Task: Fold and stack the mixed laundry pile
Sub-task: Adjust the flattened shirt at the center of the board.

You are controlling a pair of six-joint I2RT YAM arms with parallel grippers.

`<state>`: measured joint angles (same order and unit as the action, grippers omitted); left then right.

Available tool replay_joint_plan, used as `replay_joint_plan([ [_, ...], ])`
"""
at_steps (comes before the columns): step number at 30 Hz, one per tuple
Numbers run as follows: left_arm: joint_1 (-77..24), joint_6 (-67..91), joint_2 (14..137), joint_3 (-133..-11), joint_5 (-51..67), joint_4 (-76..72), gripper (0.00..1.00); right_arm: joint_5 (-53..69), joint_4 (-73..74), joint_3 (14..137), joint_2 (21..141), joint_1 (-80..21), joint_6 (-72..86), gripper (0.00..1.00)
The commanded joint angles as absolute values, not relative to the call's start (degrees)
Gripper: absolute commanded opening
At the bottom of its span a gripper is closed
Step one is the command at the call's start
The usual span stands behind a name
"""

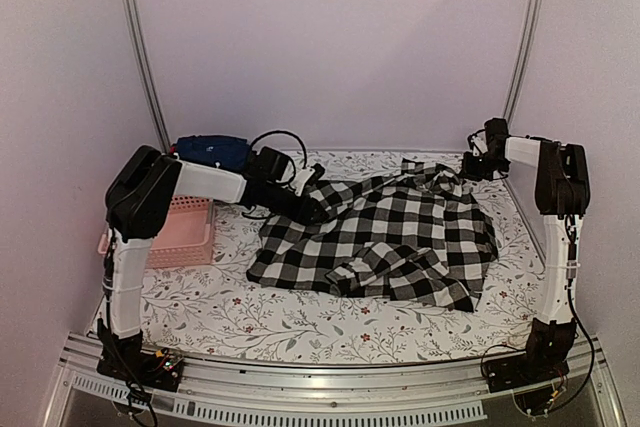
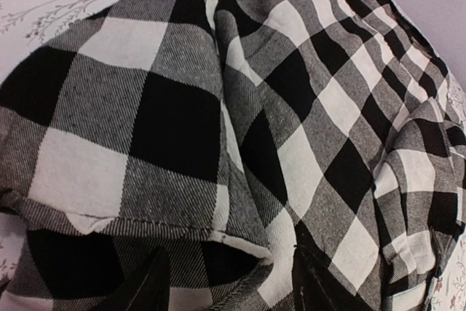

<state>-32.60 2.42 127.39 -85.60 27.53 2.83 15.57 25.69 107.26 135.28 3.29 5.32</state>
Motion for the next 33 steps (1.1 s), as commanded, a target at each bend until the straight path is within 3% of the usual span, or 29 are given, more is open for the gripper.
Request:
replay_joint_plan([
  [1,-34.22,5.04,126.76,-84.56,27.85,1.43,0.55,16.3,25.4,108.28,135.18,3.34,5.09,0.0],
  [5,-35.27,5.44,127.97,-85.9,27.55,1.77,0.55,16.31,25.4,108.28,135.24,3.34,5.1,0.0],
  [14,-35.29,6.44,133.3,-91.98,32.37,2.52,0.31,16.1,25.4,108.28,135.18,3.34,4.97,0.0],
  [21,-35.18,6.63,132.67,-91.97,30.44,3.24,0.26,16.01,25.49,108.28,135.04,3.43,4.84,0.0],
  [23,-34.92,6.27,131.42,-90.84,30.31,2.82,0.17,15.99,25.49,108.28,135.15,3.43,4.83,0.0],
  [25,-34.25,6.31,129.61,-89.88,30.91,2.24,0.0,15.72,25.51,108.28,135.11,3.43,4.79,0.0],
  [33,-29.52,7.62,125.63,-90.7,31.33,-1.15,0.0,13.77,25.84,108.41,135.37,3.86,4.83,0.0],
])
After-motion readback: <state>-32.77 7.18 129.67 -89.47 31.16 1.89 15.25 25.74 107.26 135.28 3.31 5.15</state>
